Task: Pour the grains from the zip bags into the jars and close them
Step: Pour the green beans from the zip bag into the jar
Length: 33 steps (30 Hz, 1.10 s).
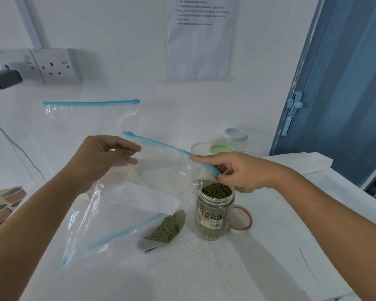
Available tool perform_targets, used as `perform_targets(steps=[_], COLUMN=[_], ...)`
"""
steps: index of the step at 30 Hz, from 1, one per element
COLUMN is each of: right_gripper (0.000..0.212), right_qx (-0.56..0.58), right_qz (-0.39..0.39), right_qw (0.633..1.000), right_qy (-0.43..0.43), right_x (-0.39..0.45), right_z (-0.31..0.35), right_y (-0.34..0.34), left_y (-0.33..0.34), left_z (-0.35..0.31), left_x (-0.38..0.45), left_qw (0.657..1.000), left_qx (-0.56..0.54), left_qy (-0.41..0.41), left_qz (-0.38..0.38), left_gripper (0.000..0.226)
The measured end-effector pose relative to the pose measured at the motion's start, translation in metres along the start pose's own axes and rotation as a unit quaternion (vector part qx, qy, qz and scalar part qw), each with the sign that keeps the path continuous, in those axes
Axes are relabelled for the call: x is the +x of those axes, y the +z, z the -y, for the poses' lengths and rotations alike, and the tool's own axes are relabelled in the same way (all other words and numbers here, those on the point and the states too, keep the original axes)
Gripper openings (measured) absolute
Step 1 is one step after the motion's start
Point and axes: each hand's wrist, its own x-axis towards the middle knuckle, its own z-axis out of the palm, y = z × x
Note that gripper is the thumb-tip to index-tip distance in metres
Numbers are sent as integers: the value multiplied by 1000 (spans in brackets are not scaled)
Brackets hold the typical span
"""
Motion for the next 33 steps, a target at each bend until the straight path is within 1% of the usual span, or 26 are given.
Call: perform_targets(steps=[5,13,18,22,25,27,28,31,33], right_gripper=[86,95,95,94,92,85,78,49,38], right_qx=[43,119,137,165,179,184,181,157,148], right_qz=[-9,-83,-123,-149,-174,-187,-190,-189,-179], right_qw=[999,989,983,975,968,964,964,967,971], right_qy=[-12,-6,-16,-19,-29,-39,-45,-60,-62], right_x=[0,1,5,7,10,12,14,19,22], right_z=[-1,-5,-5,-6,-6,-8,-8,-5,-2], right_y=[0,-3,-1,2,7,10,11,12,13], left_y=[-2,-10,-15,-19,-23,-26,-27,-30,-31], left_z=[4,9,13,15,17,20,21,22,23], left_x=[0,-2,-5,-8,-9,-11,-12,-14,-15], left_qw=[1000,1000,999,999,997,996,995,995,995], left_qx=[-2,-17,-23,-45,-67,-85,-92,-94,-95], left_qy=[-2,-7,0,-3,-6,-8,-9,-8,-10], left_qz=[-3,-18,-23,-24,-33,-35,-32,-33,-31], left_gripper=[18,19,22,31,27,24,24,24,24])
